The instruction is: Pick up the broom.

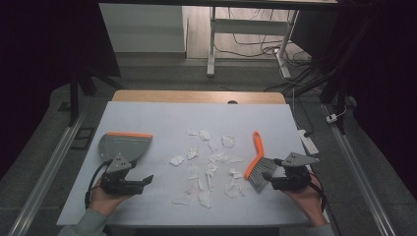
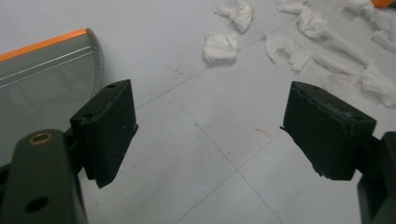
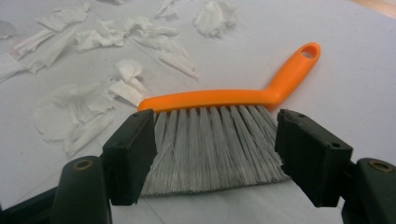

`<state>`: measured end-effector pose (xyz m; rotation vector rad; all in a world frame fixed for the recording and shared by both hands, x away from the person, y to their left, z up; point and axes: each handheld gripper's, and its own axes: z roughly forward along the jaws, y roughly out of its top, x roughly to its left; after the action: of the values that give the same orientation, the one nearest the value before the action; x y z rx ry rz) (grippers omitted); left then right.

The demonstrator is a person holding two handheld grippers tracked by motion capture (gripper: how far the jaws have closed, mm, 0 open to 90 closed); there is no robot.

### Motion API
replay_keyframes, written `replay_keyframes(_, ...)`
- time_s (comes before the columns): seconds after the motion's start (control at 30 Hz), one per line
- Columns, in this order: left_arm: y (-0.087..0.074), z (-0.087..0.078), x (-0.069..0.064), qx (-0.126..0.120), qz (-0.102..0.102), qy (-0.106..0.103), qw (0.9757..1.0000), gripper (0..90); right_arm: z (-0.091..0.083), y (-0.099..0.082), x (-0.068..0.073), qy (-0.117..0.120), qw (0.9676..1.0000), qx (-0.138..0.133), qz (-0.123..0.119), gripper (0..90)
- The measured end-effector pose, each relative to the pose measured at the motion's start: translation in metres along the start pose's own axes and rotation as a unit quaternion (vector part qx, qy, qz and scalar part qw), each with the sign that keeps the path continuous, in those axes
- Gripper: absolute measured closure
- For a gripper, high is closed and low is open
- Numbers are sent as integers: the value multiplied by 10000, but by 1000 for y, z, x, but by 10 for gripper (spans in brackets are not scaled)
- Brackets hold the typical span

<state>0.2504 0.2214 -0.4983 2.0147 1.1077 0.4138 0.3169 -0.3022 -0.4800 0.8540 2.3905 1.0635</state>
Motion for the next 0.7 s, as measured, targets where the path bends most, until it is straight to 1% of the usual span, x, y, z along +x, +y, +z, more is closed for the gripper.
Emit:
replay_keyframes(0.1,0,0,-1,-14,-1,22,10000,177,0,2,1,2,10000,46,-47,303)
replay_keyframes(0.27,0,0,0,-12,40,5,10000,177,1,5,1,-7,10000,82,12,311)
replay_keyframes(0.43,0,1,0,-15,63,5,10000,178,2,10,3,-76,9999,117,-30,321)
replay_keyframes(0.5,1,1,-1,-16,64,12,10000,180,3,13,3,-89,9999,89,-16,322)
replay_keyframes(0.6,1,1,-1,-8,61,17,10000,181,3,17,3,-154,9998,65,-58,336)
replay_keyframes(0.67,1,2,-1,-1,65,10,10000,180,4,19,3,-153,9998,76,-38,340)
replay_keyframes(0.7,1,2,-1,4,68,11,10000,180,4,24,0,-151,9998,106,31,340)
